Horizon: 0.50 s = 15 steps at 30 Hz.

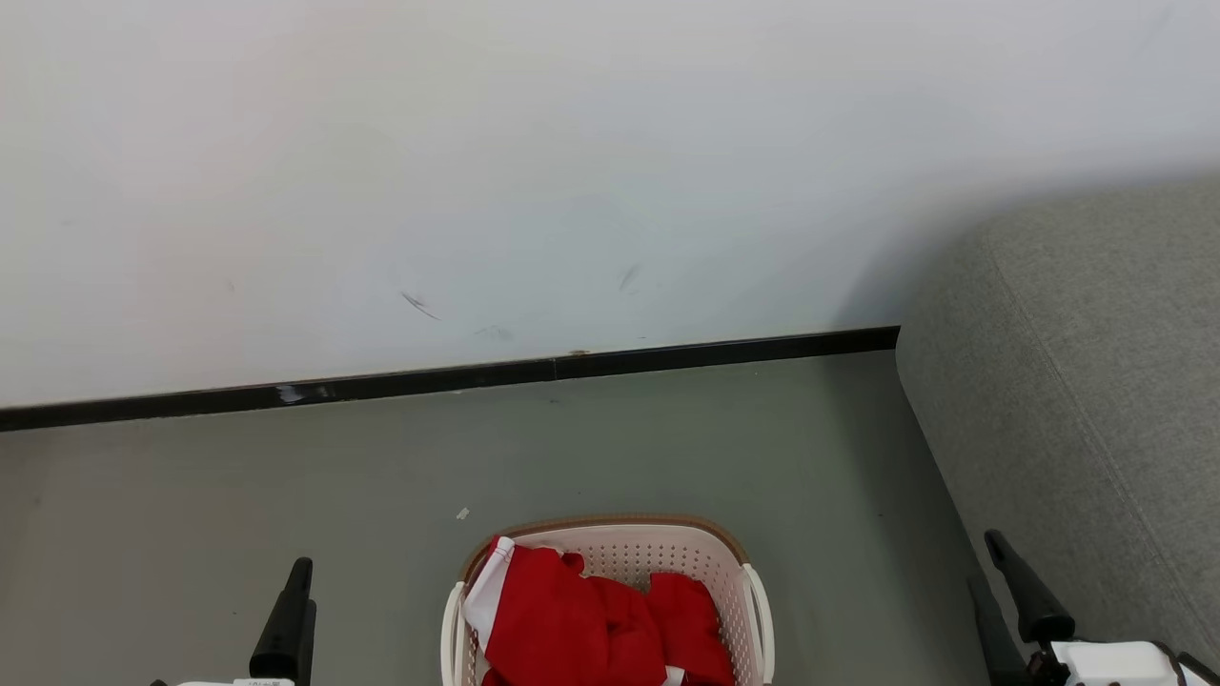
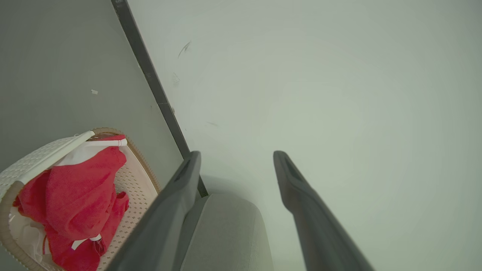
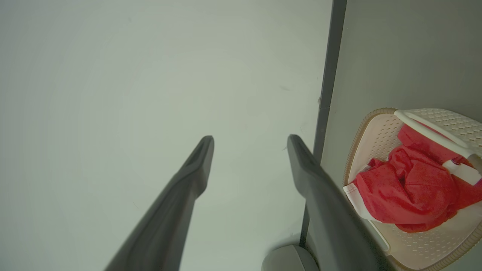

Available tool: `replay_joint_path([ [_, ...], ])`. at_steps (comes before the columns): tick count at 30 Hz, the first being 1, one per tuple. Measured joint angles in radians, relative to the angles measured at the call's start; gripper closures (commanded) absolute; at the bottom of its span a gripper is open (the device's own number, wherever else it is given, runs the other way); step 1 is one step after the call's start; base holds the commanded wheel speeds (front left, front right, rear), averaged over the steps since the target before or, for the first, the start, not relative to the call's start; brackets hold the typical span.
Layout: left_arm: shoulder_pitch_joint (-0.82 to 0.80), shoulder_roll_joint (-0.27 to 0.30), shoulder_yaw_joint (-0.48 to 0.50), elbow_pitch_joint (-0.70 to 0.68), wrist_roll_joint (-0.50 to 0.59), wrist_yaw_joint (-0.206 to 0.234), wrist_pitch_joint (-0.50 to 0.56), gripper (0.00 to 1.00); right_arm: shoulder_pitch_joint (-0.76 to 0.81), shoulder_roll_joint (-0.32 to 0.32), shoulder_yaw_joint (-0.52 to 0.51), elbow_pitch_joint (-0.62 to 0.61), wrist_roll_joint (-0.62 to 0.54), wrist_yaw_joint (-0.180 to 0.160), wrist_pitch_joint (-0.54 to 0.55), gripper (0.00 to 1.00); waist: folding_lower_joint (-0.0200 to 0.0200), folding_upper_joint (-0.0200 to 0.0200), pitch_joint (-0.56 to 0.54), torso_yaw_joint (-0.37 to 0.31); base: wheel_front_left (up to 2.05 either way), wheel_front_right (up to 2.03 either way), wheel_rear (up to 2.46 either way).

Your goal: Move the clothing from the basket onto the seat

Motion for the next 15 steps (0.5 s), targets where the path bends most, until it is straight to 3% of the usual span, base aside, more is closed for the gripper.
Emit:
replay_joint_path([
  [9,-0.001,0.012,-0.028,-0.019,0.089,0.005,-0.033,0.0,0.0,-0.004,0.02,-0.016,-0.09,0.0,-0.025,0.0,0.0006,0.0,-0.001,0.0,0.0,0.0,0.0],
  [15,-0.004,0.018,-0.041,-0.038,0.175,0.022,-0.053,0.0,-0.002,-0.017,0.023,-0.032,-0.19,0.0,-0.044,0.0,0.0046,0.0,-0.003,0.0,0.0,0.0,0.0],
])
